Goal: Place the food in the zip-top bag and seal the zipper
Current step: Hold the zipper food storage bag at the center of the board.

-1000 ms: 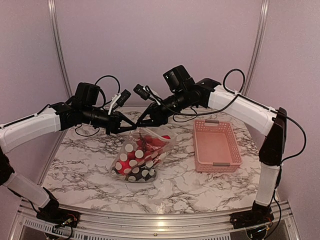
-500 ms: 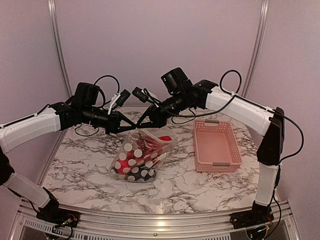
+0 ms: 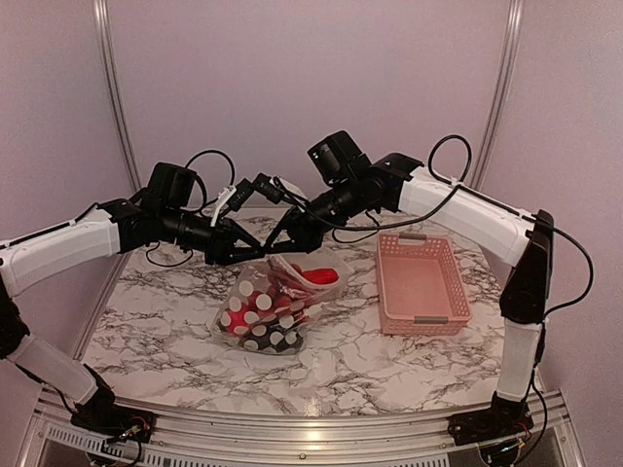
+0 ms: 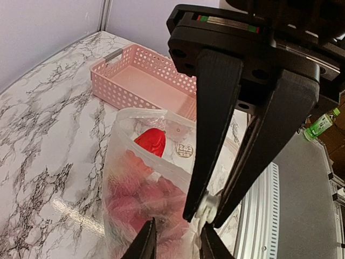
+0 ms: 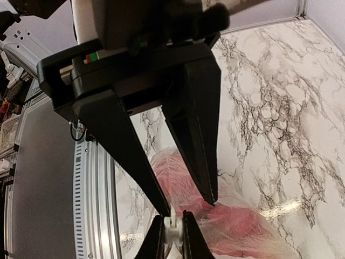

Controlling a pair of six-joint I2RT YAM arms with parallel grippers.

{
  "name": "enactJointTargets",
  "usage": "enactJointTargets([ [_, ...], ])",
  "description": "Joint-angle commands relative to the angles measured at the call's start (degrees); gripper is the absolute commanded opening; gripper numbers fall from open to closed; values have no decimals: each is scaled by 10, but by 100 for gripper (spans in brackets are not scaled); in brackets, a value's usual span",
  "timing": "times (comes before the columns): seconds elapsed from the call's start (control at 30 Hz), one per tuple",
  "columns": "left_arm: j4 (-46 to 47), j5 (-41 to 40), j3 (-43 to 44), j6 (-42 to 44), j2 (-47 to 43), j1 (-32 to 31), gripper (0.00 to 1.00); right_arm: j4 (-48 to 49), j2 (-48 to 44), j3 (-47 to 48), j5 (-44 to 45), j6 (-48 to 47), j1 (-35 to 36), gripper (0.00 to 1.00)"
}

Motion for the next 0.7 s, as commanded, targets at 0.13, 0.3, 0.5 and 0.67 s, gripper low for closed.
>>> enactJointTargets([
  [0.13,5,48,26,20,18,-21,18,-3,-5,54,24,-4,14,9],
  [0.3,7,42,32,11,21,-21,3,-11,-5,46,32,-6,14,9],
  [0.5,7,29,32,7,12,-20,0,-21,-15,27,53,-16,13,10],
  [0.67,3,22,30,8,9,-19,0,-34,-22,11,71,-24,6,10],
])
